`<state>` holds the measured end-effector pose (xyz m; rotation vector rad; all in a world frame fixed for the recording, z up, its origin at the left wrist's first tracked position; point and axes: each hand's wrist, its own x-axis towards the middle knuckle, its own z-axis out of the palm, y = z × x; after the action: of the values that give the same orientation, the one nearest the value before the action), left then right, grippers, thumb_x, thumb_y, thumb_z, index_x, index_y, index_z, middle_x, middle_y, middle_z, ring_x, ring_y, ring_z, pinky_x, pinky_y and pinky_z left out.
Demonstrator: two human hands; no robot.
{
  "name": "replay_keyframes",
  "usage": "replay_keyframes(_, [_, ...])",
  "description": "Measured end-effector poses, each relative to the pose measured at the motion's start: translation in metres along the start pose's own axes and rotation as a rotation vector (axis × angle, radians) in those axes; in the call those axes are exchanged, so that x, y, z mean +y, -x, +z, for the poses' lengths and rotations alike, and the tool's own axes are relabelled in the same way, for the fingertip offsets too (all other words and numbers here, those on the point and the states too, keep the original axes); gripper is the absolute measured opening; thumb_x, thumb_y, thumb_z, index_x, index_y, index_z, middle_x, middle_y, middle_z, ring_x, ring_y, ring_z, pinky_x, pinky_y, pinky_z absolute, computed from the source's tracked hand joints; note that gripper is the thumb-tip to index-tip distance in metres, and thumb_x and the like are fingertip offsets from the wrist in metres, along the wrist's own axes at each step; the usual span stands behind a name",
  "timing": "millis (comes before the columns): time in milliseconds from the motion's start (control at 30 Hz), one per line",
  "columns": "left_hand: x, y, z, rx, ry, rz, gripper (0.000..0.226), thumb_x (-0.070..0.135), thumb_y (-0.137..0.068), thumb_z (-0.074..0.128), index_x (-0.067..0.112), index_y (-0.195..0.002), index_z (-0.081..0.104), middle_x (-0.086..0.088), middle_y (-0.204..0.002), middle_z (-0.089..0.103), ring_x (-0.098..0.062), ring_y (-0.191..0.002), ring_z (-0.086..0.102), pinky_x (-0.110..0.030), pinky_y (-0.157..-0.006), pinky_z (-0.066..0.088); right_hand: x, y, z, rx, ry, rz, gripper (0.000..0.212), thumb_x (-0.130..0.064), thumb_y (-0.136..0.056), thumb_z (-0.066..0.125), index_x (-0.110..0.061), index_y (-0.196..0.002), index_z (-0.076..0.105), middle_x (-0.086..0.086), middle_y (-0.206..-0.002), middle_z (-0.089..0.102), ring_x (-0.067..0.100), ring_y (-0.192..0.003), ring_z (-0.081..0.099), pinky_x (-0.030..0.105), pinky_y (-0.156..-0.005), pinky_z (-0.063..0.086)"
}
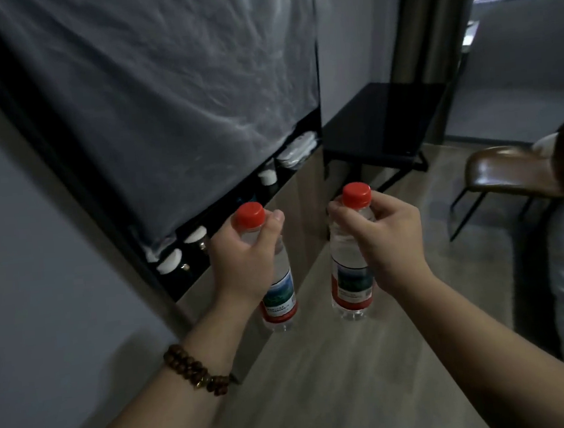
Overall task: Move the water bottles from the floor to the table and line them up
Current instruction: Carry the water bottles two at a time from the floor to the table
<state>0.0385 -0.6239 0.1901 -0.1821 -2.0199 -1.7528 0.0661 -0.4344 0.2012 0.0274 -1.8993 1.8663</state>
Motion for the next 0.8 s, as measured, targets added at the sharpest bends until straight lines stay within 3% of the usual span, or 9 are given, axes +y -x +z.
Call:
replay_keyframes(167, [-0.015,-0.038,0.120,-0.038,0.043,-0.055,0.009,0.048,-0.079,0.076,0.039,-0.081,0.075,0.001,-0.072,0.076,-0.020,-0.069,0.077,-0.035,-0.067,0.060,0.033,-0.088,-0.086,0.039,0.015,0.004,0.014,-0.037,-0.080,0.084,-0.025,-0.085,0.080,0.003,-0.079,0.077,0.023,-0.077,0.076,0.043,-0.072,0.062])
replay_keyframes(267, [-0.024,-0.059,0.172,-0.034,0.078,-0.078,0.013,0.046,-0.076,0.077,0.034,-0.078,0.075,-0.002,-0.068,0.075,-0.020,-0.068,0.076,-0.034,-0.067,0.059,0.044,-0.130,-0.123,0.012,0.060,-0.001,0.017,-0.040,-0.078,0.084,-0.025,-0.083,0.079,0.003,-0.077,0.076,0.017,-0.074,0.074,0.040,-0.070,0.061])
replay_keyframes(467, [-0.036,-0.118,0.293,-0.081,0.119,-0.127,0.015,0.043,-0.076,0.077,0.028,-0.078,0.075,-0.003,-0.070,0.075,-0.023,-0.069,0.076,-0.034,-0.067,0.060,0.079,-0.231,-0.198,0.010,0.107,0.031,0.014,-0.036,-0.080,0.085,-0.025,-0.087,0.079,0.002,-0.081,0.077,0.023,-0.081,0.075,0.045,-0.077,0.061])
replay_keyframes(633, [-0.068,-0.178,0.383,-0.181,0.125,-0.095,0.012,0.042,-0.079,0.077,0.031,-0.077,0.073,0.002,-0.063,0.070,-0.031,-0.070,0.074,-0.057,-0.079,0.061,0.124,-0.308,-0.235,0.045,0.095,0.027,0.007,-0.029,-0.082,0.085,-0.024,-0.085,0.080,-0.001,-0.077,0.077,0.006,-0.073,0.072,0.021,-0.065,0.056])
replay_keyframes(800, [-0.108,-0.251,0.473,-0.245,0.151,-0.093,0.015,0.045,-0.079,0.077,0.031,-0.078,0.073,-0.005,-0.072,0.075,-0.030,-0.075,0.076,-0.059,-0.079,0.061,0.168,-0.398,-0.263,0.095,0.129,0.064,0.014,-0.034,-0.081,0.086,-0.023,-0.087,0.080,0.000,-0.078,0.077,0.007,-0.072,0.072,0.021,-0.066,0.057])
